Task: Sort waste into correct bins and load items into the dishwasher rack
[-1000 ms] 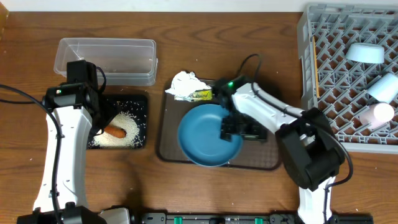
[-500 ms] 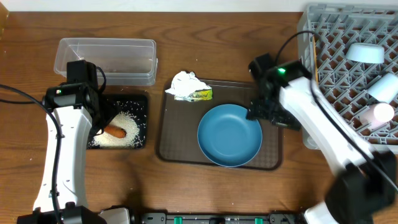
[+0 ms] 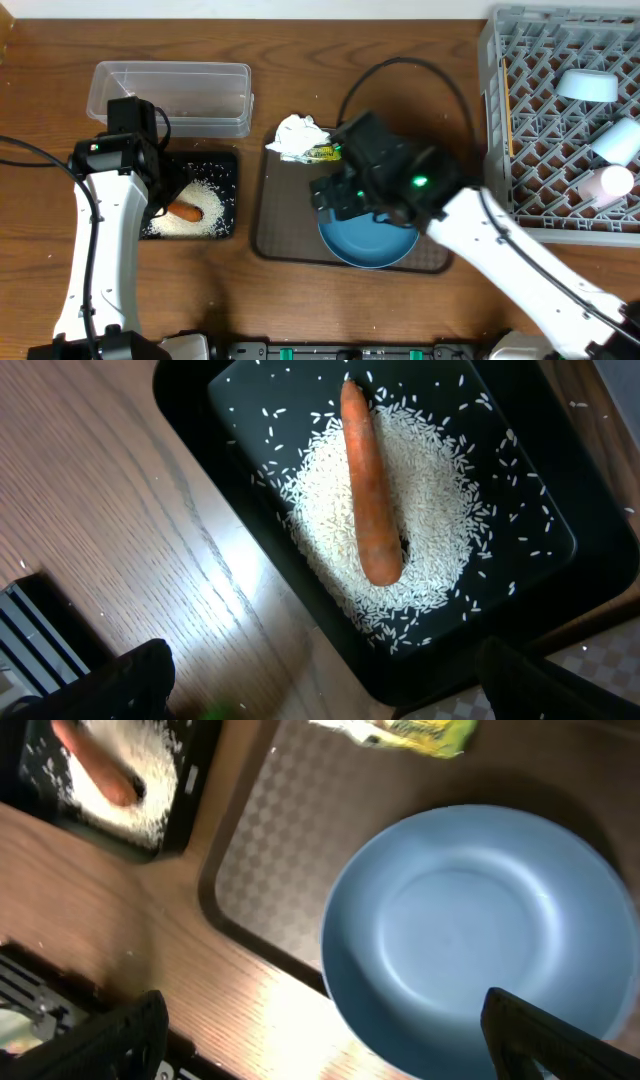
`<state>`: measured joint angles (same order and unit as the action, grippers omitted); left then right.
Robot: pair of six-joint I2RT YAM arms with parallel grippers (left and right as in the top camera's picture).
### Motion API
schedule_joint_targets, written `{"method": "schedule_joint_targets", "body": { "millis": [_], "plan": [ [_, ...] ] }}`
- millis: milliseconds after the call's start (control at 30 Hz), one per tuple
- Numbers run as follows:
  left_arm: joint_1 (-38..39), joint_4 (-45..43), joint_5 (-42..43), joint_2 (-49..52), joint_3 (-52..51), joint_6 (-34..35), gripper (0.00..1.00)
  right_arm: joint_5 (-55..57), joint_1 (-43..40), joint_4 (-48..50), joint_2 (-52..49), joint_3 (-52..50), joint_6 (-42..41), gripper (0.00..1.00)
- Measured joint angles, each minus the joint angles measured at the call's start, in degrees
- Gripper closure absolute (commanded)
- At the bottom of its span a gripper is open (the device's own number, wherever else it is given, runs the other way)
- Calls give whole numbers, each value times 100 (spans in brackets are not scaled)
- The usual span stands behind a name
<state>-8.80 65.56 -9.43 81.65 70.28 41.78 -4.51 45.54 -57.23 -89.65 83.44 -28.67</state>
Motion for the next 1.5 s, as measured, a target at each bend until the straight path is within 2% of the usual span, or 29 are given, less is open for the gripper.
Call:
{"method": "schedule_joint_targets", "body": {
  "millis": [333, 600, 867, 1100, 1267, 1400, 1500],
  "plan": [
    [0, 0, 0, 0, 0, 0, 1, 140, 514, 457, -1259, 0, -164, 1],
    [0, 2, 0, 0, 0, 0, 1, 442, 699, 487, -1897, 0, -236, 1],
    [0, 2, 0, 0, 0, 0, 1, 608, 710, 485, -2549, 0, -584, 9],
    [0, 0, 0, 0, 0, -2, 1, 662, 776, 505, -2822, -2, -758, 35],
    [0, 2, 0, 0, 0, 0, 1, 717, 780, 503, -2822, 0, -872, 61],
    [0, 2, 0, 0, 0, 0, 1, 715, 780, 431, -2822, 0, -925, 78],
    [0, 0, 0, 0, 0, -2, 1, 708, 778, 315, -2822, 11, -944, 81]
  ]
}}
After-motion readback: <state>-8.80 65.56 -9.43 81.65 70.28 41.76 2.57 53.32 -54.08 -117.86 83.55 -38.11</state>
